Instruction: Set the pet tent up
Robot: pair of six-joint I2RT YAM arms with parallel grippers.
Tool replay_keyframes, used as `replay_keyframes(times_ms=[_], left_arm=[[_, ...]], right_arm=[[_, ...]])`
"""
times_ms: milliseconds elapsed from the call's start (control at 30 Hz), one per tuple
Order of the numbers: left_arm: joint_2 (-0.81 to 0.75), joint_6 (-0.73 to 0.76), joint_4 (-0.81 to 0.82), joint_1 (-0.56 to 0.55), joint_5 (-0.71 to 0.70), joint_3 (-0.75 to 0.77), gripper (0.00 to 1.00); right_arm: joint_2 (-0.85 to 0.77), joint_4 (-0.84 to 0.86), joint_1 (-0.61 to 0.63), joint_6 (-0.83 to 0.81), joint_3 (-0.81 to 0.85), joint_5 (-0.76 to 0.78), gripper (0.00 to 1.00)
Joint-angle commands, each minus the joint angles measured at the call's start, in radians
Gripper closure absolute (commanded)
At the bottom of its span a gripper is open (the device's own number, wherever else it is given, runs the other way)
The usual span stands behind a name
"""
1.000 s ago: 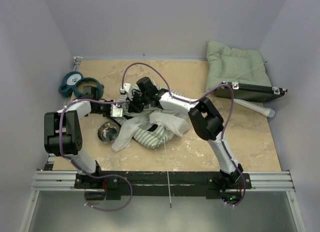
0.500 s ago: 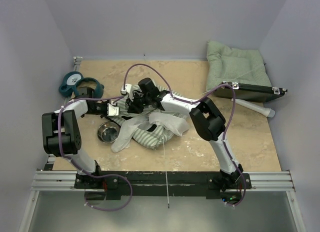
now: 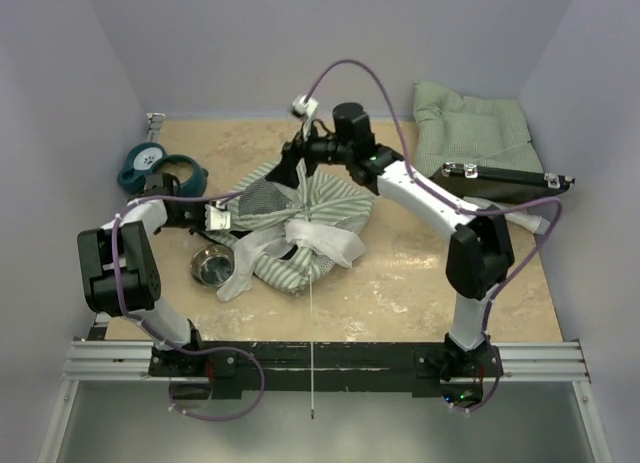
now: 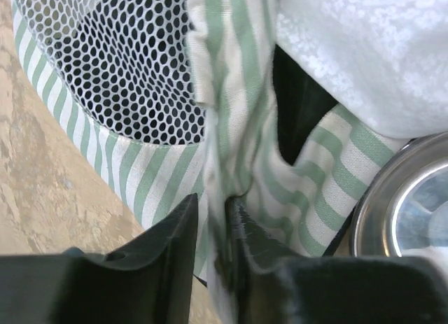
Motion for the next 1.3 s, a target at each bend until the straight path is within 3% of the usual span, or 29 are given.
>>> replay_keyframes(times_ms=[0, 100, 233, 400, 567, 767, 1167, 1267], left_arm=[[-0.097, 0.023, -0.04, -0.007, 0.026, 0.025, 0.63], [-0.145, -0.071, -0.014, -0.047, 0.026, 0.051, 0.44], [-0.137, -0.237, -0.019, -0.191, -0.02, 0.146, 0.34], [-0.058, -0.619, 0.125, -0.447, -0.089, 0.281, 0.3], [0.102, -0.906, 0.211, -0.656, -0.141, 0.443, 0.31], [0.286, -1.027, 0.233, -0.78, -0.233, 0.601, 0.32], [0.502, -1.182, 0.365, -0.904, -0.305, 0.871, 0.31], [0.596, -1.184, 0.321, -0.932, -0.316, 1.008, 0.32]], right_arm=[[-0.145, 0.341, -0.057, 0.477, 0.091, -0.115, 0.01], [-0.126, 0.536, -0.101, 0.844, 0.191, -0.12, 0.01], [-0.034, 0.759, -0.138, 1.234, 0.352, -0.08, 0.02], [0.063, 0.591, -0.143, 1.314, 0.646, 0.05, 0.01], [0.062, 0.526, -0.158, 1.399, 0.649, 0.106, 0.02], [0.017, 0.552, -0.196, 1.365, 0.685, 0.123, 0.01], [-0.119, 0.589, -0.266, 1.36, 0.475, 0.048, 0.02], [-0.127, 0.609, -0.267, 1.374, 0.457, 0.051, 0.02]])
